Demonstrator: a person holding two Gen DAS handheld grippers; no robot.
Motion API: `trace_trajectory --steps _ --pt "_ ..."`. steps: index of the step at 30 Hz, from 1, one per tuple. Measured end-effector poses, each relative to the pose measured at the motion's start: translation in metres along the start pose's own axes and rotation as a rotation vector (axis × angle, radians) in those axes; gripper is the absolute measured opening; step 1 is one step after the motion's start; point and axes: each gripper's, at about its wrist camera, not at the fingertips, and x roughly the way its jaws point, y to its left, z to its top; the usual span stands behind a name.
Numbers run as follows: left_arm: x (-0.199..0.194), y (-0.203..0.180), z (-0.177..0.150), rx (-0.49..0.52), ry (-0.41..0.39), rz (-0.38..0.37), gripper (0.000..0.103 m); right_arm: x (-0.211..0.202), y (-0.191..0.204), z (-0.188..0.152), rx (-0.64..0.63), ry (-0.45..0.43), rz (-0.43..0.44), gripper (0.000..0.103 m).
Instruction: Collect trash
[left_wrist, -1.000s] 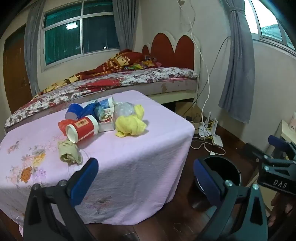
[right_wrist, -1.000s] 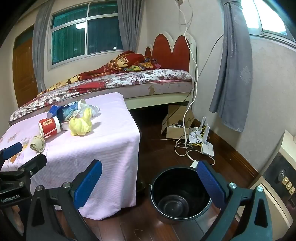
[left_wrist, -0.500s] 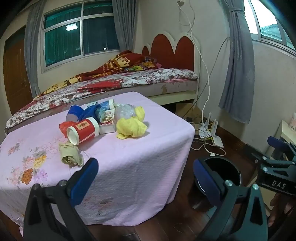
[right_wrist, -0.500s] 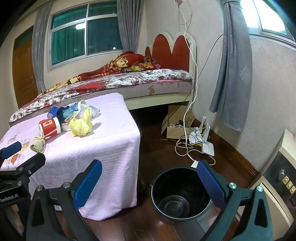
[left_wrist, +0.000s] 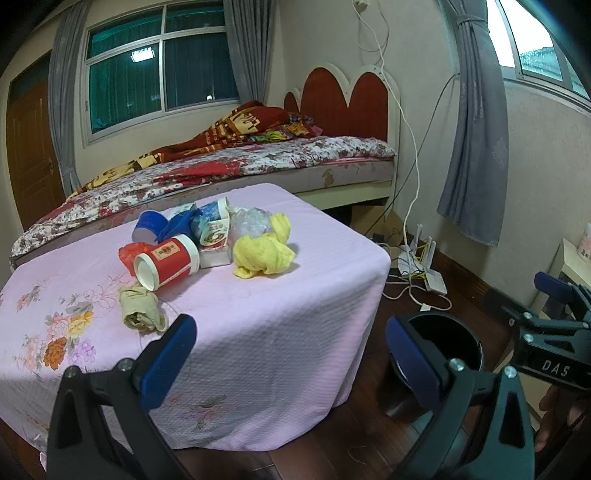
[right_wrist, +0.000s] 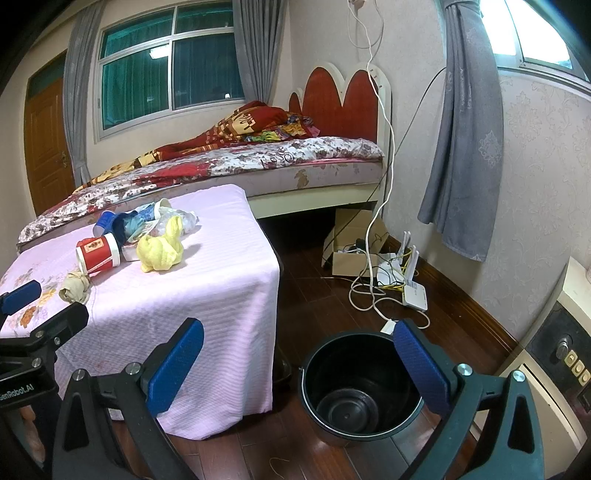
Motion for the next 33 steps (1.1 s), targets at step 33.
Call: trace_trajectory --steps 33 --pt "0.0008 -0.0006 0.0002 0.002 0.004 -0.001 0.103 0.0018 0.0011 -0.0007 -0.003 0.002 -0.001 0.103"
